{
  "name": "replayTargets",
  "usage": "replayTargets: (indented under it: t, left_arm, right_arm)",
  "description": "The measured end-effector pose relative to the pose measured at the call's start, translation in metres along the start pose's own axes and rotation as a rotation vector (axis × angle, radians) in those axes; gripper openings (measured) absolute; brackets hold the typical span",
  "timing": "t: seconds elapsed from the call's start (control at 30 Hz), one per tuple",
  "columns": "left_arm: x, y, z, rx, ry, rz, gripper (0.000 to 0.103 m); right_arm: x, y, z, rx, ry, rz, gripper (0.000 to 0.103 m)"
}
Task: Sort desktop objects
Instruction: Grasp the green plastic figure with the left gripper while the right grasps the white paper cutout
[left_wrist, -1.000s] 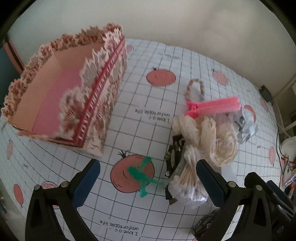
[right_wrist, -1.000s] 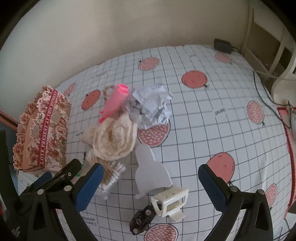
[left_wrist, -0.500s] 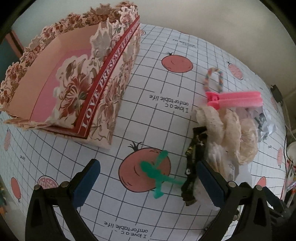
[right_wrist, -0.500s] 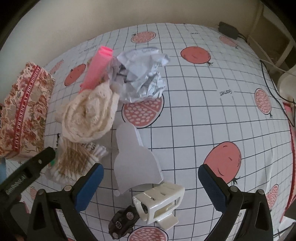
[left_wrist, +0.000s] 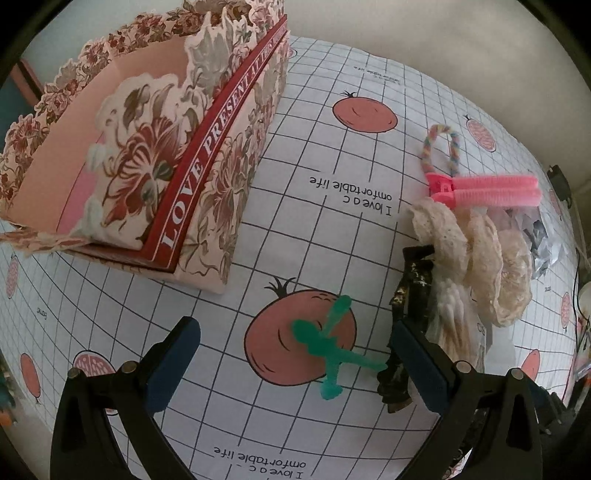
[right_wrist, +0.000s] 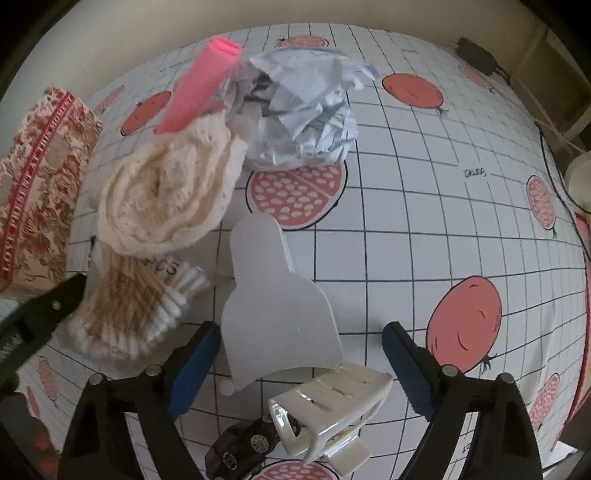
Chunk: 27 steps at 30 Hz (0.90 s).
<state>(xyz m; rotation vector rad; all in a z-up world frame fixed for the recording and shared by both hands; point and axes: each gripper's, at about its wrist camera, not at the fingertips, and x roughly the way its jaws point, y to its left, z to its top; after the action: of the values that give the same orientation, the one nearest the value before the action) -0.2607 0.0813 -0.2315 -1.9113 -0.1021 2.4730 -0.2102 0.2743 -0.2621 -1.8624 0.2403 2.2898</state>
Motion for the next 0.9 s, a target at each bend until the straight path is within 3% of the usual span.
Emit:
replayTargets:
  t: [0.2,0.4,0.5,0.9]
  left_arm:
    - [0.003,0.005,0.000,-0.001,0.006,0.005,0.103]
    - [0.008,0.008,-0.002,0.004,0.022,0.006,0.103]
    - [0.010,0.009,-0.002,0.013,0.030,0.008,0.103]
    - [0.018,0.019,-0.005,-0.006,0.056,0.026,0.103]
  right_arm:
    - [0.001,0.006,-0.001,-0.009,-0.019,-0.018,0.088]
    - [-0.007,0.011,-0.001,-0.020,-0.045,-0.014,0.061]
    - [-0.006,0.021,0.011,-0.024,-0.045,-0.010,0.061]
    - [-0.007,-0.005,0.035,0.048,-0.065,0.060,0.061]
